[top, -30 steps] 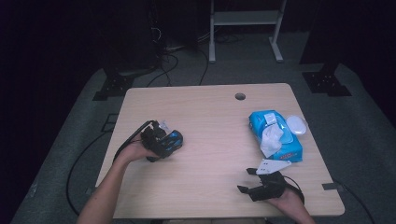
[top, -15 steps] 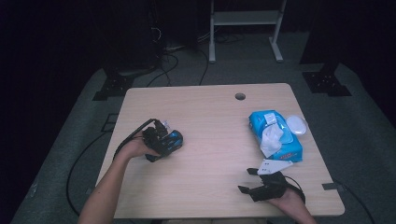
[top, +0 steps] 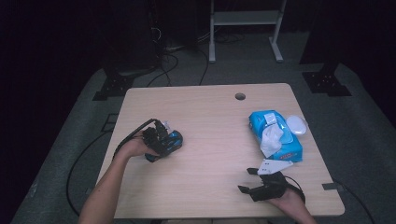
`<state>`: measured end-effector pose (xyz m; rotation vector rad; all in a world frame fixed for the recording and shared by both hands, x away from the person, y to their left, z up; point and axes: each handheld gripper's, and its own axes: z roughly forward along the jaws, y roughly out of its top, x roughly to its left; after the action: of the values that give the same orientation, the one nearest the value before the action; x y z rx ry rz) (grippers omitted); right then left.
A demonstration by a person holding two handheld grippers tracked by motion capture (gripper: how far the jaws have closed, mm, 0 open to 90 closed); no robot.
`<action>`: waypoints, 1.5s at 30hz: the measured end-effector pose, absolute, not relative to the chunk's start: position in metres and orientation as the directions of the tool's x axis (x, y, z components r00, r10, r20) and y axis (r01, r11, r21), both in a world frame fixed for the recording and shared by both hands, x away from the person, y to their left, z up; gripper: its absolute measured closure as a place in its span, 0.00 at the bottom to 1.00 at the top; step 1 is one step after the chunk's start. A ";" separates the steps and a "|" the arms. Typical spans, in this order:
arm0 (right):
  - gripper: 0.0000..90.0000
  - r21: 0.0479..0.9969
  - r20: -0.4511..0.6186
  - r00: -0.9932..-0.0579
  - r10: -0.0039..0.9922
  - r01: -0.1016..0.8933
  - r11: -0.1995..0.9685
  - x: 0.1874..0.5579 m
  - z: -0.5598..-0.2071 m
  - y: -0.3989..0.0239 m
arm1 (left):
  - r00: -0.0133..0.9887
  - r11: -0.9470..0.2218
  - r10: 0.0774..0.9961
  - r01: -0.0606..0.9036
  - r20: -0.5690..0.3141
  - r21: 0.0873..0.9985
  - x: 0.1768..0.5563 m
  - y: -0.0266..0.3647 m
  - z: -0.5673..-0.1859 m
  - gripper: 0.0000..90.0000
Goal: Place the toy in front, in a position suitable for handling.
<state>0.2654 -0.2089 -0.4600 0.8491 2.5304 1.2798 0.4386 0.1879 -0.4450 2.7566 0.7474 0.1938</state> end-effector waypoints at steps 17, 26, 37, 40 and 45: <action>0.27 0.787 0.094 -0.818 0.568 0.410 0.461 0.266 -0.460 -0.209 | 0.860 -0.821 0.506 0.461 0.057 0.336 0.437 0.190 -0.438 0.30; 0.27 0.788 0.091 -0.819 0.566 0.407 0.463 0.266 -0.460 -0.208 | 0.860 -0.819 0.509 0.469 0.039 0.331 0.436 0.195 -0.434 0.30; 0.27 0.787 0.091 -0.819 0.567 0.408 0.463 0.266 -0.460 -0.208 | 0.868 -0.851 0.493 0.467 0.062 0.241 0.439 0.185 -0.440 0.30; 0.27 0.787 0.091 -0.820 0.566 0.407 0.463 0.266 -0.460 -0.208 | 0.868 -0.853 0.492 0.467 0.063 0.234 0.440 0.183 -0.440 0.30; 0.27 0.789 0.090 -0.820 0.566 0.406 0.462 0.266 -0.459 -0.209 | 0.857 -0.841 0.514 0.494 0.037 0.221 0.443 0.183 -0.440 0.30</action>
<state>0.2656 -0.2092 -0.4593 0.8486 2.5238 1.2852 0.4433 0.1832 -0.4399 2.8285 0.7762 0.1392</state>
